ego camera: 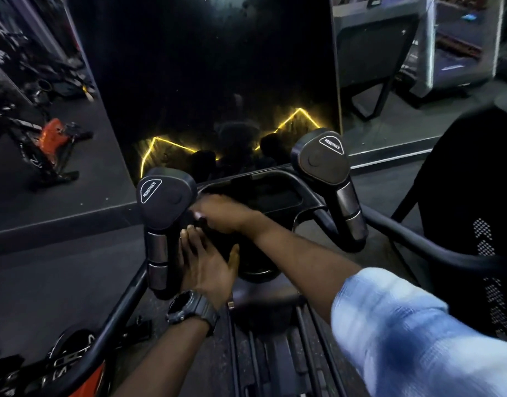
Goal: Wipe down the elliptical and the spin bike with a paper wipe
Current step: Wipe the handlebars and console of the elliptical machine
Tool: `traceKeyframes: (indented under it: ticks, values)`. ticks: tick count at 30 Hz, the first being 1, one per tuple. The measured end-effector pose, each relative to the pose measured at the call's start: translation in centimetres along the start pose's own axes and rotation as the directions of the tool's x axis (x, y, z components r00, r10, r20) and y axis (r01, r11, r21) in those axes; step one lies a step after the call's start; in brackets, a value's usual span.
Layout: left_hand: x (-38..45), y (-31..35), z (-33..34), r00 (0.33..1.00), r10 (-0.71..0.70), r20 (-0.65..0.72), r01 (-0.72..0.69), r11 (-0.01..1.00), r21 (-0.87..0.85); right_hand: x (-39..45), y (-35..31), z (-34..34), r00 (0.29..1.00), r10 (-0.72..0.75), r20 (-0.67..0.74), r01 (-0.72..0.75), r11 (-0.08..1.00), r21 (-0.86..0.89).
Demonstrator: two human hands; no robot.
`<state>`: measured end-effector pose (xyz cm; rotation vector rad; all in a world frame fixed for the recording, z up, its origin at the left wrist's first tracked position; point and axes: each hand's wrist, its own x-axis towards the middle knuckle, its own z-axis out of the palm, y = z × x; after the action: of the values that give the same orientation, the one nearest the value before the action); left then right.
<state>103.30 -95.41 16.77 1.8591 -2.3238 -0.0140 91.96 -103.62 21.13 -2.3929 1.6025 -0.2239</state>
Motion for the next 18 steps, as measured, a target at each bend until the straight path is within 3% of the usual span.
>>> traceKeyframes:
  ticks: [2, 4, 6, 8, 10, 11, 12, 13, 14, 15, 17, 18]
  values:
    - [0.0, 0.1, -0.4, 1.0, 0.013, -0.009, -0.013, 1.0, 0.0, -1.3, -1.0, -0.1, 0.991, -0.122, 0.062, 0.116, 0.989, 0.094]
    - [-0.1, 0.2, -0.6, 1.0, 0.009, 0.007, -0.009, 1.0, 0.007, -2.1, 0.9, -0.6, 0.995, -0.094, -0.012, 0.095, 0.995, 0.027]
    - [-0.2, 0.2, -0.8, 1.0, 0.017, 0.021, -0.017, 1.0, 0.006, -3.4, 3.4, -1.6, 0.984, 0.167, -0.064, -0.171, 0.983, -0.072]
    - [-0.2, 0.2, -1.5, 0.999, 0.019, 0.049, -0.02, 1.0, 0.015, -4.8, 5.1, -0.9, 0.92, 0.342, -0.192, -0.372, 0.917, -0.146]
    - [-0.3, 0.0, -1.8, 0.996, 0.015, 0.085, -0.018, 0.999, 0.038, -6.9, 5.2, -0.8, 0.778, 0.415, -0.472, -0.509, 0.856, -0.086]
    - [-0.3, -0.1, -1.8, 0.995, 0.008, 0.1, -0.013, 0.999, 0.044, -8.2, 5.2, -1.5, 0.662, 0.434, -0.611, -0.568, 0.822, -0.031]
    - [-0.4, 0.0, -1.9, 0.994, 0.005, 0.106, -0.01, 0.999, 0.047, -9.1, 5.4, -2.1, 0.602, 0.527, -0.599, -0.629, 0.776, 0.05]
    - [-0.5, 0.0, -2.0, 0.995, 0.0, 0.101, -0.005, 0.999, 0.042, -9.4, 5.3, -2.9, 0.596, 0.592, -0.543, -0.653, 0.75, 0.101]
    - [-0.5, 0.0, -1.9, 0.995, -0.006, 0.102, 0.002, 0.999, 0.038, -8.8, 6.6, -2.1, 0.665, 0.595, -0.452, -0.647, 0.761, 0.05]
    - [-0.6, 0.1, -1.9, 0.995, -0.007, 0.104, 0.003, 0.999, 0.038, -8.5, 6.7, -1.7, 0.669, 0.63, -0.394, -0.65, 0.753, 0.1]
    - [-0.6, -0.1, -1.8, 0.994, 0.001, 0.112, -0.008, 0.998, 0.061, -6.6, 6.0, -1.3, 0.69, 0.598, -0.407, -0.596, 0.789, 0.149]
    - [-0.6, -0.2, -1.8, 0.995, 0.019, 0.099, -0.025, 0.998, 0.061, -5.6, 5.1, -0.8, 0.738, 0.554, -0.385, -0.553, 0.824, 0.125]
